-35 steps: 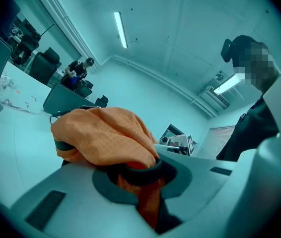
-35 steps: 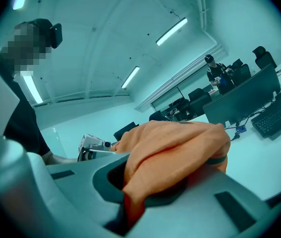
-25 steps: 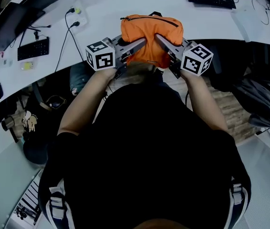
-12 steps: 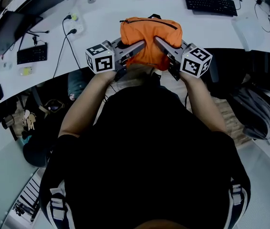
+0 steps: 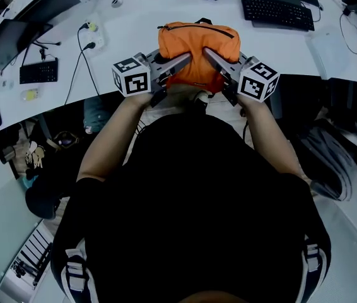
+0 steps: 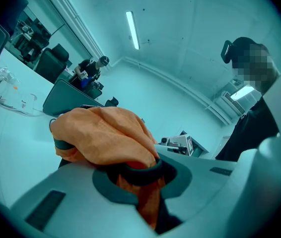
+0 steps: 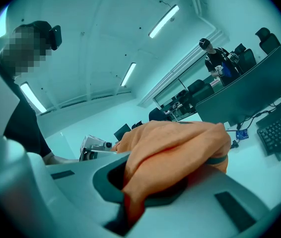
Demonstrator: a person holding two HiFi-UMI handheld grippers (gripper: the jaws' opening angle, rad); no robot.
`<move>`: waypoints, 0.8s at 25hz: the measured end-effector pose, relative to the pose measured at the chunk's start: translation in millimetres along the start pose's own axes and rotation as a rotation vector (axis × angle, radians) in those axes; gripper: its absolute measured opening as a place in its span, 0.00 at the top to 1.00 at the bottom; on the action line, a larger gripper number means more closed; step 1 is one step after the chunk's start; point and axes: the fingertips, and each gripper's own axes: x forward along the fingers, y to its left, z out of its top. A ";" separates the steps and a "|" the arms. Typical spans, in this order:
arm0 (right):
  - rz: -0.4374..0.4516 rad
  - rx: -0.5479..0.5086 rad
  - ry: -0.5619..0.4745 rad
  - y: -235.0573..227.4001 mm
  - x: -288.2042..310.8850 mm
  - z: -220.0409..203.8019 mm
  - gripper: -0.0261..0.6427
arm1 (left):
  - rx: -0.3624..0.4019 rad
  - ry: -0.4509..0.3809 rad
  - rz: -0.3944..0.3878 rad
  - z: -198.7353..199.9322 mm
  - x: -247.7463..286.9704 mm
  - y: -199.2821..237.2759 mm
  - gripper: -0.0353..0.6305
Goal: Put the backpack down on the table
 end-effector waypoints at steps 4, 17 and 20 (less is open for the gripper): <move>0.011 0.002 0.010 -17.3 -2.0 9.3 0.91 | -0.007 -0.009 0.013 6.6 15.7 9.2 0.84; 0.064 0.028 0.033 -59.0 -10.5 28.4 0.91 | -0.021 -0.009 0.040 19.7 56.1 28.2 0.84; 0.069 0.029 0.040 -69.2 -14.3 31.3 0.91 | -0.025 -0.012 0.043 20.4 66.6 32.3 0.84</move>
